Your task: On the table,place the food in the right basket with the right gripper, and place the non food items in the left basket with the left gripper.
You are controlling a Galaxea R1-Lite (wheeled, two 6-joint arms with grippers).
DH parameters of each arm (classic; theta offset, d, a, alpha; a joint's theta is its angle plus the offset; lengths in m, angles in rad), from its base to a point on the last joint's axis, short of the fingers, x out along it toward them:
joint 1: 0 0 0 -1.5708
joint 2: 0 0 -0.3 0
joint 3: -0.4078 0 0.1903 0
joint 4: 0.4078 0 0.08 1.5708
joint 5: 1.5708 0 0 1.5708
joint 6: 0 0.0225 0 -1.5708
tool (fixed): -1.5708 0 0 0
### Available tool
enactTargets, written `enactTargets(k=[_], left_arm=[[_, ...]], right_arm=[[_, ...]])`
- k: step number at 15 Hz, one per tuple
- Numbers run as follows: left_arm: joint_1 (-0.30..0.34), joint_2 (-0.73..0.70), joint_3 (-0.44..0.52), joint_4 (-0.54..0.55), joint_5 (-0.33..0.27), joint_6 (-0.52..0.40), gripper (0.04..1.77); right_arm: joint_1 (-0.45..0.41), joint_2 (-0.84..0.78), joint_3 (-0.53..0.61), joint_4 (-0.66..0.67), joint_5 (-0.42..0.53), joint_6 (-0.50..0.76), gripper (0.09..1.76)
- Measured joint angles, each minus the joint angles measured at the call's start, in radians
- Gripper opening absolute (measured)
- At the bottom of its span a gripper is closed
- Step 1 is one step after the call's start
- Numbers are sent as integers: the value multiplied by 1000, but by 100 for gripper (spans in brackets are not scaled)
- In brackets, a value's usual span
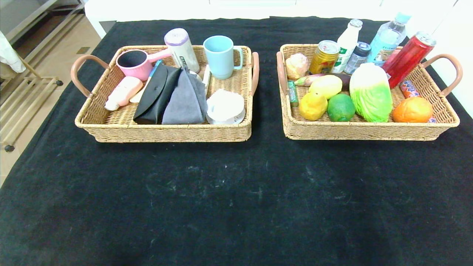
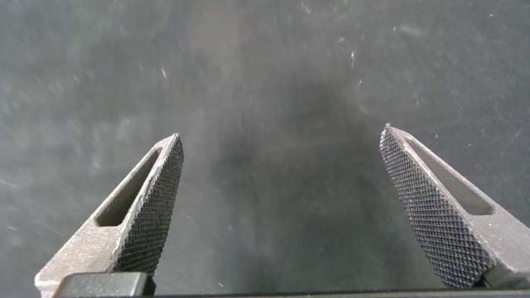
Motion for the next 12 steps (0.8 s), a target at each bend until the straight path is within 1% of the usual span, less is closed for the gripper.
enactTargets(k=[1,3,5,6,8,12], left_arm=[[0,0,6,-1,9,-15,172],[0,0,12,0,42,-70,172],[0,0,14,6,97,-72,172],[0,0,18,7,125,-54,172],[1,0,36,-1,131,-30,172],[1,0,43,-4,133,-32,172]], right_arm=[[0,0,4,3,-13,40,171],[0,0,7,1,-28,65,171],[0,0,8,-3,-28,65,171],[0,0,8,-3,-28,65,171],[0,0,9,-4,-28,65,171],[0,0,9,-6,-28,65,171]])
